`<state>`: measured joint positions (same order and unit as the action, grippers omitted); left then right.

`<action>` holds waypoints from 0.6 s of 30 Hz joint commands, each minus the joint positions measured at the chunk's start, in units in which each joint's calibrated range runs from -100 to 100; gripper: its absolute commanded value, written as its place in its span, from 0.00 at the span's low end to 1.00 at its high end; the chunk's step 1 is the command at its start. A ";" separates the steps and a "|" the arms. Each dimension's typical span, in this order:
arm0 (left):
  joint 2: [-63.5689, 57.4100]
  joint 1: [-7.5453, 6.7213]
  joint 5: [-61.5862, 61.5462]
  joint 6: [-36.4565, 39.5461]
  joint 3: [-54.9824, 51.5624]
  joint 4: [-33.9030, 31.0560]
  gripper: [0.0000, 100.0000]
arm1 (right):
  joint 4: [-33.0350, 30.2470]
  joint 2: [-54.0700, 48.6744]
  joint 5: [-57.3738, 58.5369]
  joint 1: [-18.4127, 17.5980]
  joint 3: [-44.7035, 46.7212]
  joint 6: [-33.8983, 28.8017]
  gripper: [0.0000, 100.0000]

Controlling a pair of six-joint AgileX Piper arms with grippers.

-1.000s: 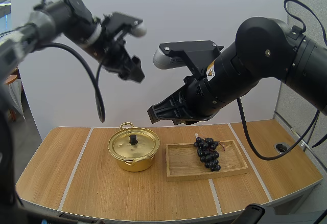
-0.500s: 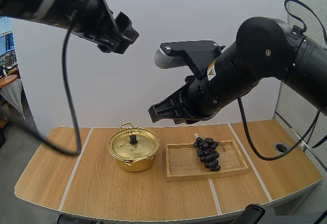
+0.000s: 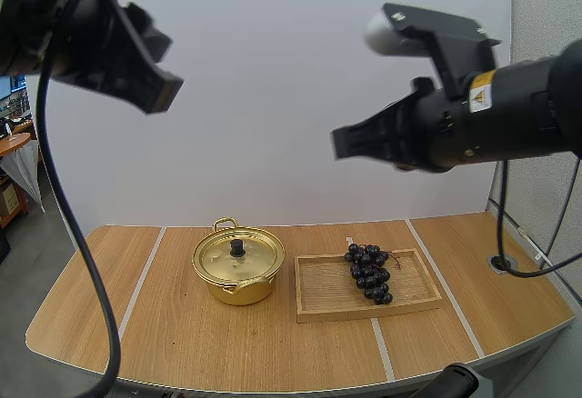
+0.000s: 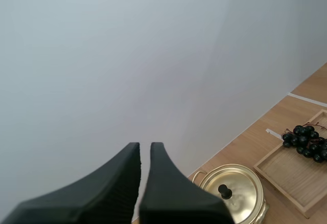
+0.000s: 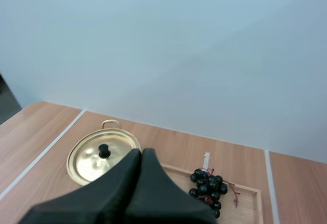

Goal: Open the pot, put the pineapple inside, and close it

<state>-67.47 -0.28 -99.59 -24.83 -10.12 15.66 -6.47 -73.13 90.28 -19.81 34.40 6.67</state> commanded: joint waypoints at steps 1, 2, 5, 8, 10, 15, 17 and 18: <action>-8.53 -0.14 2.32 8.41 -7.40 -2.30 0.00 | -0.59 -6.46 -6.49 7.59 -0.56 0.08 0.00; -9.39 -0.14 4.42 9.42 -8.51 -2.30 0.00 | -0.31 -7.46 -6.66 9.08 -0.56 0.08 0.00; -14.48 -0.14 16.33 12.62 -14.28 -2.30 0.00 | 0.96 -10.51 -8.70 12.06 -0.56 0.08 0.00; -18.65 -0.14 28.39 17.29 -20.26 -3.98 0.00 | 1.70 -12.89 -12.20 14.30 -0.56 0.08 0.00; -21.46 -0.14 35.65 22.36 -24.87 -6.77 0.00 | 1.94 -14.59 -16.01 16.11 -0.56 0.08 0.00; -26.47 -0.14 44.54 32.73 -33.89 -13.27 0.00 | 3.61 -17.76 -25.69 18.76 1.03 0.08 0.00; -27.72 -0.14 45.71 33.35 -36.51 -13.55 0.00 | 5.09 -19.28 -30.79 19.12 3.26 0.29 0.00; -28.31 -0.14 46.21 33.43 -37.58 -13.55 0.00 | 5.80 -19.81 -32.64 19.12 4.56 0.44 0.00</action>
<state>-91.15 -0.28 -64.17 -1.10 -38.73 6.36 -4.41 -88.54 73.11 -2.47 34.14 6.58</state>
